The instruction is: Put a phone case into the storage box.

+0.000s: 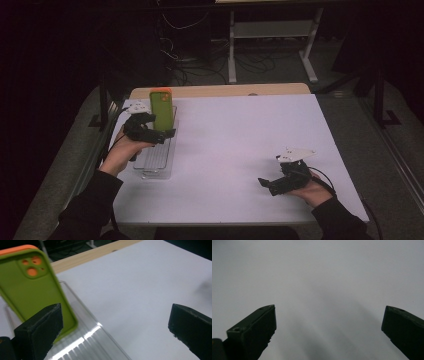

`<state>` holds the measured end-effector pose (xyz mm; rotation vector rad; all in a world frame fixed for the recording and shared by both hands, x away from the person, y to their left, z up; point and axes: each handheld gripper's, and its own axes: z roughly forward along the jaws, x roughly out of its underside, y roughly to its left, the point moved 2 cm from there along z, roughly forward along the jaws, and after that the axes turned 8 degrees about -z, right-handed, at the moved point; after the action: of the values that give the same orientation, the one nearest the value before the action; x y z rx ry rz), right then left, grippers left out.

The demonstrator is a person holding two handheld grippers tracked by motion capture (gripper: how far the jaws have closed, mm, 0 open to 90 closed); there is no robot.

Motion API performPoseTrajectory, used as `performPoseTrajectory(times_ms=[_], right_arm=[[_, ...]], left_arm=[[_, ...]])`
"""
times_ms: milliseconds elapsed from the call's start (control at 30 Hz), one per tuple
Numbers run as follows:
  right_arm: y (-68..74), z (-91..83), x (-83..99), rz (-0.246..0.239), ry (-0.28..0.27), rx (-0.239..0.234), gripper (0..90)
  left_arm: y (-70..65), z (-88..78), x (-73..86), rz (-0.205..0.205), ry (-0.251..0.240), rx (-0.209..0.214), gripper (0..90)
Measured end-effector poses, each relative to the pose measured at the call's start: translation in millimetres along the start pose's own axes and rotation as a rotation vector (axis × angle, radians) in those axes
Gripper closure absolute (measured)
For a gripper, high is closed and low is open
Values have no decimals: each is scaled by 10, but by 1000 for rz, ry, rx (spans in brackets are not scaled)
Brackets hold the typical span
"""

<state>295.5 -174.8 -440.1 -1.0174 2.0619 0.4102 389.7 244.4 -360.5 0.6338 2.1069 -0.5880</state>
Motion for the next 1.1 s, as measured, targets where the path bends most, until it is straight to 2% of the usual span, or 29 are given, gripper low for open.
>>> performPoseTrajectory(times_ms=[233,400,533,667,733,900,1100], right_arm=[[-8,-55,-38,0,-25,-10,0],[-20,-84,-61,3,-36,-10,0],[-31,-105,-76,3,-44,-11,0],[-55,-118,-93,-6,-56,-7,0],[-60,-132,-104,5,-59,-11,0],[-74,-161,-124,0,-68,-8,0],[-77,-165,-133,-5,-69,-6,0]], left_arm=[[-150,-75,197,22,6,70,0],[-224,-115,353,58,11,89,0],[-279,-132,462,65,19,112,0],[-314,-145,549,63,7,124,0],[-313,-144,595,71,4,120,0],[-319,-143,706,50,4,126,0],[-325,-131,768,63,32,136,0]])
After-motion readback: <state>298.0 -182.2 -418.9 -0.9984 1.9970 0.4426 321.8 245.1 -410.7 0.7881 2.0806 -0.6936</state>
